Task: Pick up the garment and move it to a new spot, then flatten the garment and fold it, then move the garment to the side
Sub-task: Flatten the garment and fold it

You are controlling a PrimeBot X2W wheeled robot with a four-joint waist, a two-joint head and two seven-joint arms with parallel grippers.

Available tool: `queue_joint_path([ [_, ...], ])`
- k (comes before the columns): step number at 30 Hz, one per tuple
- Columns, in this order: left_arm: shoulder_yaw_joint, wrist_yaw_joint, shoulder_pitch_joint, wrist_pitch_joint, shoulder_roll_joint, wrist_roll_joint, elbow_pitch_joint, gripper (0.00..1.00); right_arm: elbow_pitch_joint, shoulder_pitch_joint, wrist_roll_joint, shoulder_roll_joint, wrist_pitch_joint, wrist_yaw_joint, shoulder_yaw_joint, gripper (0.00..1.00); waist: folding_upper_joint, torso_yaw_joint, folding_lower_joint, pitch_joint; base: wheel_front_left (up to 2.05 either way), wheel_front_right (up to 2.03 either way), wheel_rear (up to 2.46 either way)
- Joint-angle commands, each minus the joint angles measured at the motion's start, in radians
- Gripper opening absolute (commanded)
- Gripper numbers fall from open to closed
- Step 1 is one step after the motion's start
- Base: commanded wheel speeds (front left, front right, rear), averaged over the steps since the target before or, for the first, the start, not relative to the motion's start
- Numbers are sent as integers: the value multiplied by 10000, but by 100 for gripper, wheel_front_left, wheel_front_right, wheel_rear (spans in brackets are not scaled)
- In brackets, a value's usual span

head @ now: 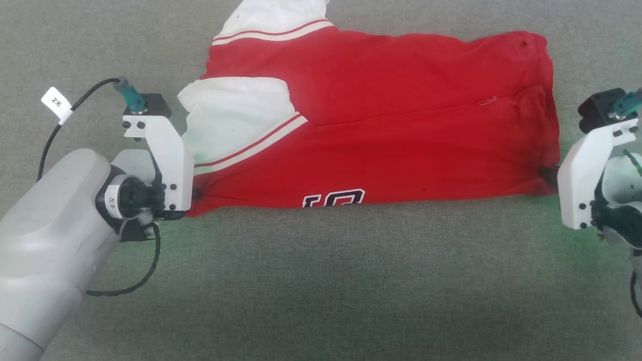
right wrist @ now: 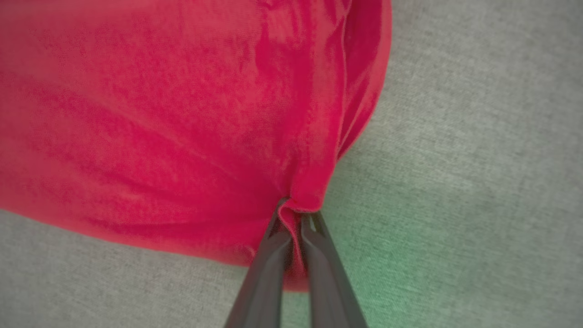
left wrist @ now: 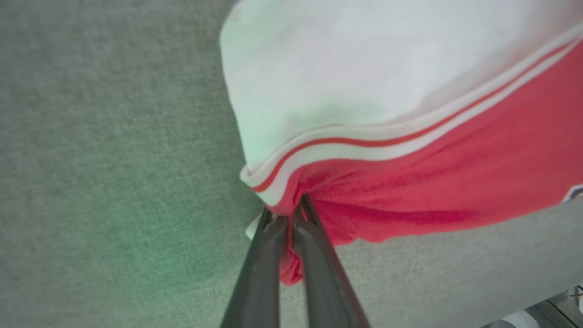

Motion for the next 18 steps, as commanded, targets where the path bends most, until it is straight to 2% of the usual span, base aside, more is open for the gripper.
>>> queue_joint_path([
  [1,-412,101,568,196,-130,109,223,0,175,167,44,-148,147,-20,-38,0,-1,23,0,-70,0,0,0],
  [7,-437,367,504,681,384,186,-488,0,-433,403,251,-502,582,-19,-55,0,-1,134,0,-372,0,0,0],
  [18,-464,1444,1010,1325,1511,200,-2906,0,-2068,1621,705,-1087,1637,-19,-504,0,-1,283,0,-708,0,0,0],
])
